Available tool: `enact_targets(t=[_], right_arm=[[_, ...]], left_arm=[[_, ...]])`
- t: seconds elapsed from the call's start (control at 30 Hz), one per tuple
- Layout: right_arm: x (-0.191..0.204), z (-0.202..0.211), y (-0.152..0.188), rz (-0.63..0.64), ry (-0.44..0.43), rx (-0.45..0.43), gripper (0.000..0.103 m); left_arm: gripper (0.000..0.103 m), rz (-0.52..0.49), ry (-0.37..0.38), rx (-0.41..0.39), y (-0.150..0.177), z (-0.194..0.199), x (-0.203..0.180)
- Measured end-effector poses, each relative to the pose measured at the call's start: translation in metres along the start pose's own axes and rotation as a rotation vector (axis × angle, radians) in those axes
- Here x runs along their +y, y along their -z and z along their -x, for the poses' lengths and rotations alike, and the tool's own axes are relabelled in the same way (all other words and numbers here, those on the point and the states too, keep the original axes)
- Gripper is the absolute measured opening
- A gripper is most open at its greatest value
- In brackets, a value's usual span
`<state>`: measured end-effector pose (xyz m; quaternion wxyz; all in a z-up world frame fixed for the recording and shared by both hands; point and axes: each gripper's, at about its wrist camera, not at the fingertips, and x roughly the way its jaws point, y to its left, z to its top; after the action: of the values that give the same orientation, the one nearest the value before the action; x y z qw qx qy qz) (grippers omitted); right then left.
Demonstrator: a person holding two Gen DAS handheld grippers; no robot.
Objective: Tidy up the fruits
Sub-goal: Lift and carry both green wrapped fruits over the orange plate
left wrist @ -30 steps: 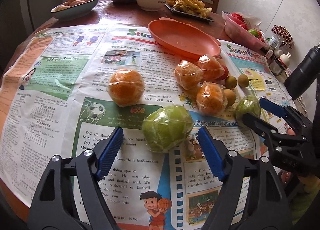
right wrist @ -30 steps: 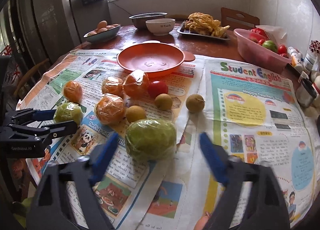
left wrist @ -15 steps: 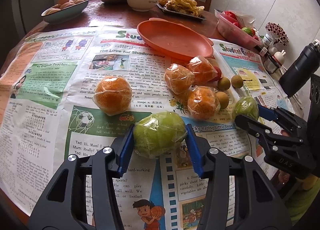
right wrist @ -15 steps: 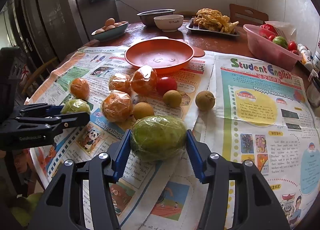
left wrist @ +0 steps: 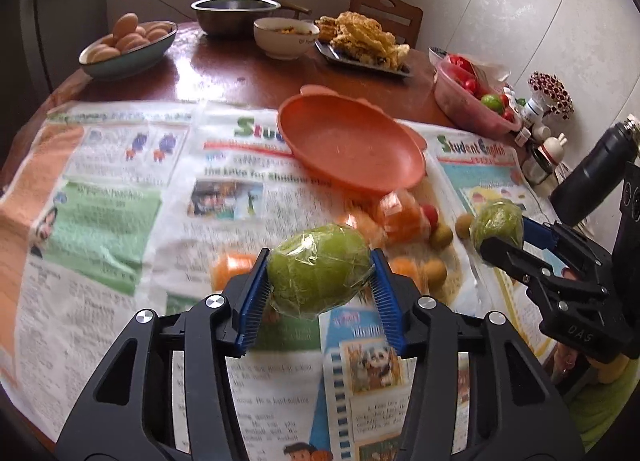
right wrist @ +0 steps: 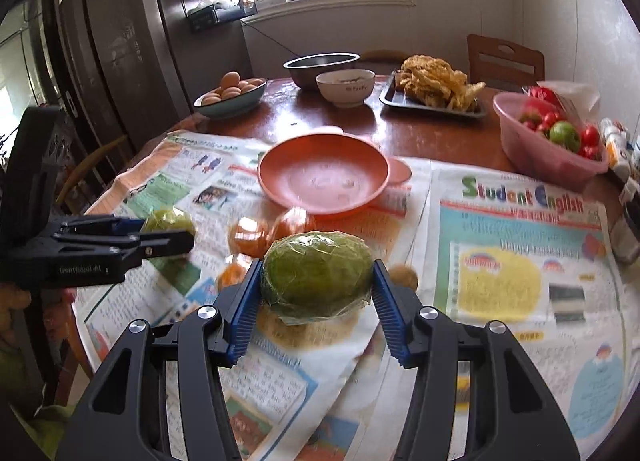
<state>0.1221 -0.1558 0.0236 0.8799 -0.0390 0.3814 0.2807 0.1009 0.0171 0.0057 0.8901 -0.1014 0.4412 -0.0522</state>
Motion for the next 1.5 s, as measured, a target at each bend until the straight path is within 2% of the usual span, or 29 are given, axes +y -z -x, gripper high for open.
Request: enact_targets(t=[0.4, 0.73, 1.07, 1.5], right_arm=[[-0.012, -0.025, -0.039, 0.027, -0.001, -0.007, 0.052], [-0.019, -0.057, -0.053, 0.044, -0.007, 0.035, 0.052], [-0.015, -0.087, -0.060, 0.085, -0.007, 0.088, 0.052], [-0.016, -0.109, -0.061, 0.102, -0.030, 0.139, 0.052]], left_arm=[[0.041, 0.010, 0.030, 0.023, -0.061, -0.030, 0.012], [0.041, -0.029, 0.042, 0.065, -0.092, -0.067, 0.003], [0.041, -0.059, 0.044, 0.129, -0.102, -0.104, -0.004], [0.041, -0.056, 0.055, 0.148, -0.105, -0.119, -0.004]])
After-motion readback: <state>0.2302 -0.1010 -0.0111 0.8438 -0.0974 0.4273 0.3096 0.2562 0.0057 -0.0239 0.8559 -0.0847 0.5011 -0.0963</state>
